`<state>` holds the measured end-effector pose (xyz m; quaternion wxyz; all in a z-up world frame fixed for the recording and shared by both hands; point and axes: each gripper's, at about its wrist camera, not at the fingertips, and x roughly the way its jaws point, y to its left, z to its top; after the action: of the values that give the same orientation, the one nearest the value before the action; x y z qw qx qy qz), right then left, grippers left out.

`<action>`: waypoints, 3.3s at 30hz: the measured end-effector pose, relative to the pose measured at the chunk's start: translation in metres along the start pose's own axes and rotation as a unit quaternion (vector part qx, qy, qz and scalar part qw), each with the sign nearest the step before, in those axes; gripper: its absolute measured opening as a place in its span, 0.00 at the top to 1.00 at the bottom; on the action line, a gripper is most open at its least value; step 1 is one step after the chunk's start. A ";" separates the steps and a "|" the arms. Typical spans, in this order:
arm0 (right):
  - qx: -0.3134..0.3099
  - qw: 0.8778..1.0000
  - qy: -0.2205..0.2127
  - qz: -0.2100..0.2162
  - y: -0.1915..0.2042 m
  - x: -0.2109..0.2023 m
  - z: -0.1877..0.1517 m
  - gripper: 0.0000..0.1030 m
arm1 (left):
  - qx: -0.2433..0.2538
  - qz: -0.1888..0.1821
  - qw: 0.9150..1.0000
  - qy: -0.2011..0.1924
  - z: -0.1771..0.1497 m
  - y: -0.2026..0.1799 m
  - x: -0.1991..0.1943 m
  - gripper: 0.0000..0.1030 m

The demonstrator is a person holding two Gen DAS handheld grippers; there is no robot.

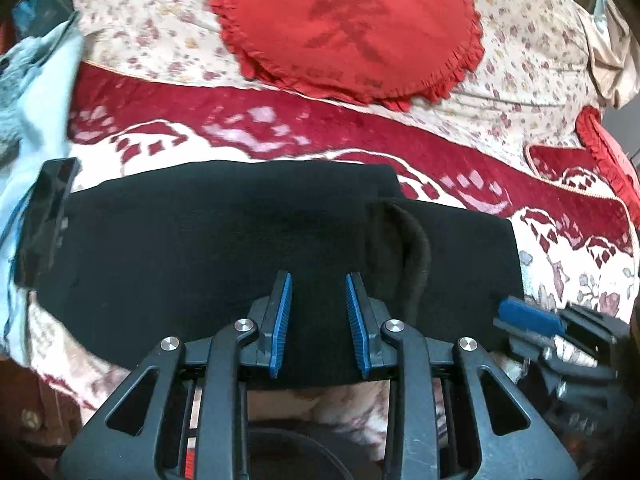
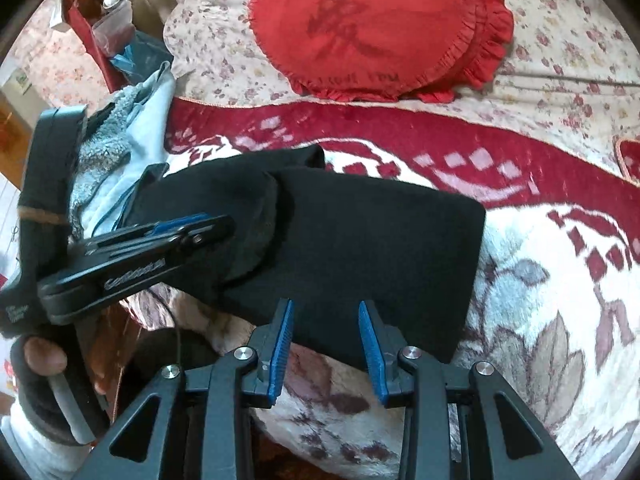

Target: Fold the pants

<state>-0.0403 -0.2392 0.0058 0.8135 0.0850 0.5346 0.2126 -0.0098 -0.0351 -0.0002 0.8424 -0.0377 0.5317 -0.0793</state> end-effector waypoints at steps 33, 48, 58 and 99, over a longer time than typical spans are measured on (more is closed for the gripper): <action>-0.053 0.998 0.025 -0.002 0.057 0.065 0.039 0.65 | -0.152 0.043 0.987 -0.015 -0.051 0.130 -0.040 0.59; -0.108 0.991 0.034 0.076 0.121 0.093 0.066 0.65 | -0.208 0.029 0.978 -0.013 -0.059 0.155 -0.024 0.59; -0.160 0.978 0.043 0.125 0.170 0.126 0.105 0.58 | -0.254 0.009 0.967 -0.025 -0.063 0.170 -0.017 0.53; -0.186 0.953 -0.007 0.239 0.198 0.121 0.151 0.86 | -0.194 -0.036 0.972 -0.129 -0.033 0.131 -0.064 0.83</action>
<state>0.0867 0.0039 0.0399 0.7444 0.0586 0.4436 0.4956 -0.0543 0.1061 0.0225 0.8771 -0.2289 0.4222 0.0005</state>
